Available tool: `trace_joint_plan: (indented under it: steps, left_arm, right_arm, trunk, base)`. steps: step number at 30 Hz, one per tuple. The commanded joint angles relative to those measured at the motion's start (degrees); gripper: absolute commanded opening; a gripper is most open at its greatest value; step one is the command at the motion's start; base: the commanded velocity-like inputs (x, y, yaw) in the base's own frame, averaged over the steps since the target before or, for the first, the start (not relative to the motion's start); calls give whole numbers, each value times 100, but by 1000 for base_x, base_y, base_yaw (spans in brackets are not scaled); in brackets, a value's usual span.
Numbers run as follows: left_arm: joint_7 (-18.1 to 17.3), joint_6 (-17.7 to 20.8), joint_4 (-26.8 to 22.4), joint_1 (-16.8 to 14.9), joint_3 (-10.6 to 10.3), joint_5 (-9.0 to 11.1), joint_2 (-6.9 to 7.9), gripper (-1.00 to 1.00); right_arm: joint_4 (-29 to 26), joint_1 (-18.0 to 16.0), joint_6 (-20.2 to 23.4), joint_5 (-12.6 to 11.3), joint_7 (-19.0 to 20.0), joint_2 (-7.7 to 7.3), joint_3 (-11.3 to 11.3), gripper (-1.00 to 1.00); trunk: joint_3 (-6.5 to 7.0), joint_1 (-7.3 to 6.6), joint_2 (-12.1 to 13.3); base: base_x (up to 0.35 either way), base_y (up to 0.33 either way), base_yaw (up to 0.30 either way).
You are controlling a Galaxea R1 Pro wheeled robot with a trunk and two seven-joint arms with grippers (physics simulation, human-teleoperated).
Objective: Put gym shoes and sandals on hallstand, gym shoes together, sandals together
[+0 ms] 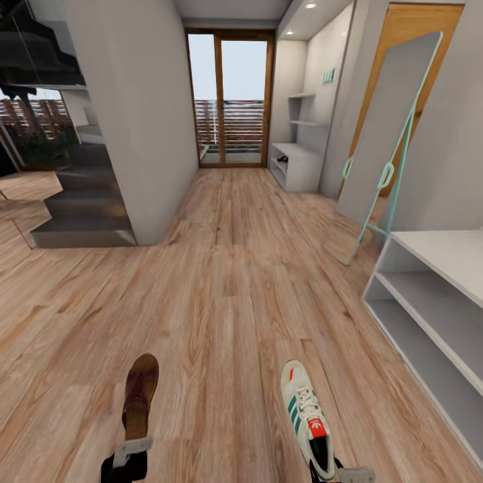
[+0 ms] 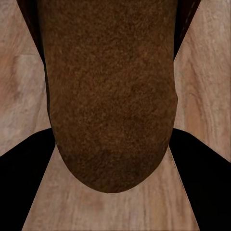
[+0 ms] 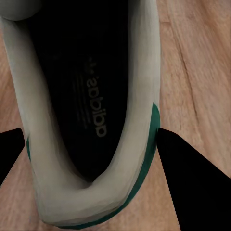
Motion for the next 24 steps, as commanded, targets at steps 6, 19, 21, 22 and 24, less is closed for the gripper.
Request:
trace_joint_plan:
  steps: [6,19,21,22,24]
  left_arm:
    - [-45,-19,-1,-6,48,-27,-4,-100]
    - [-48,-19,1,-2,49,-27,-4,-100]
    - [-47,-19,1,-4,49,-27,-4,-100]
    - [-48,-19,1,-2,49,-27,-4,-100]
    - [-46,-19,5,-6,49,-27,-4,-100]
  right_arm:
    - [3,-3,-16,52,7,-1,-50,-100]
    - [3,-2,-16,51,7,-1,-50,-100]
    - [3,-3,-16,51,7,-1,-50,-100]
    - [3,-3,-16,51,7,-1,-50,-100]
    - [3,-3,-16,52,7,-1,-50,-100]
  trunk:
    - [-5,2,-2]
    - [-5,2,-2]
    - [-5,2,-2]
    - [-5,2,-2]
    - [-5,2,-2]
  base:
    - [339,0,0]
    - [339,0,0]
    - [339,0,0]
    - [339,0,0]
    - [339,0,0]
